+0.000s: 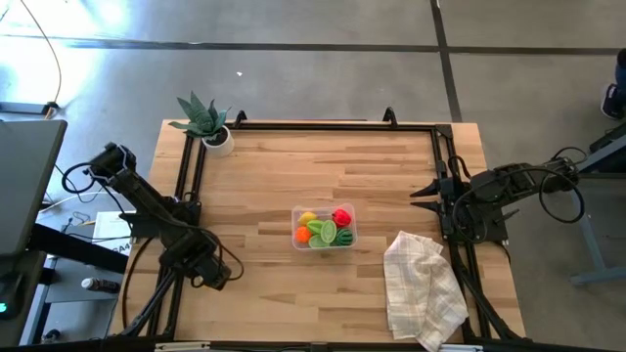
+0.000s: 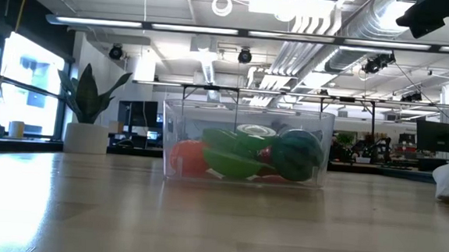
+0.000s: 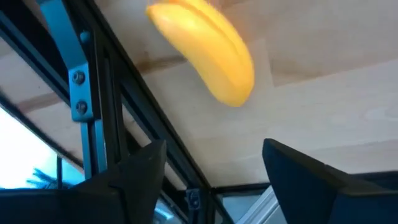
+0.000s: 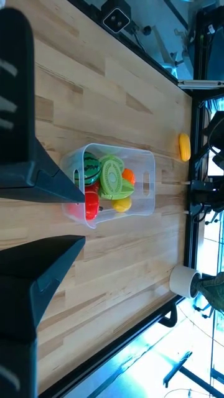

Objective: Pick and placing Produce into tupperware
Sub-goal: Put the yellow banana into the transparent bin

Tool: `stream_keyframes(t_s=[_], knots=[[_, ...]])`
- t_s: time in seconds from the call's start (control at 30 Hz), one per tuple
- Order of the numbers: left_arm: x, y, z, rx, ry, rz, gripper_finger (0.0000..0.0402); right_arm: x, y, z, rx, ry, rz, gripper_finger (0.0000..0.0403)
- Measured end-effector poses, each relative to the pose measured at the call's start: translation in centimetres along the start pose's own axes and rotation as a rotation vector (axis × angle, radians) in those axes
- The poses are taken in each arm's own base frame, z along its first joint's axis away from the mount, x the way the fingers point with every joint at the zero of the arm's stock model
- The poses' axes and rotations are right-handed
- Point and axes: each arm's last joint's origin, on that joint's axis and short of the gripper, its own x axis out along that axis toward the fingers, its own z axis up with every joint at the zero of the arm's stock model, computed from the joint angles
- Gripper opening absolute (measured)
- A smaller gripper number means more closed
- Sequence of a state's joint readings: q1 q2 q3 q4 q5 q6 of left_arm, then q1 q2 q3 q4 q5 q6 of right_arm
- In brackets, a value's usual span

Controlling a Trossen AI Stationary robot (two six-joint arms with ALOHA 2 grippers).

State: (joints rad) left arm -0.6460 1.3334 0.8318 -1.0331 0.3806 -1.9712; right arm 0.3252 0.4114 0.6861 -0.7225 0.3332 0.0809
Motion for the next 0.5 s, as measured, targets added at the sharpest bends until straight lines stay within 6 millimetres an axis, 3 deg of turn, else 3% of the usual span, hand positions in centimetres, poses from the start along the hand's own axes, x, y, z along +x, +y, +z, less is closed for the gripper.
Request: stream_keyframes(t_s=[0.2,0.5], knots=[[-0.1,-0.1,0.4,-0.014,-0.039,-0.016,0.0283,0.0,0.0,0.0,0.000,0.000,0.000,0.0084],[0.0,-0.8,1.9,-0.086,-0.100,-0.004,0.0287,0.0,0.0,0.0,0.000,0.000,0.000,0.0084]])
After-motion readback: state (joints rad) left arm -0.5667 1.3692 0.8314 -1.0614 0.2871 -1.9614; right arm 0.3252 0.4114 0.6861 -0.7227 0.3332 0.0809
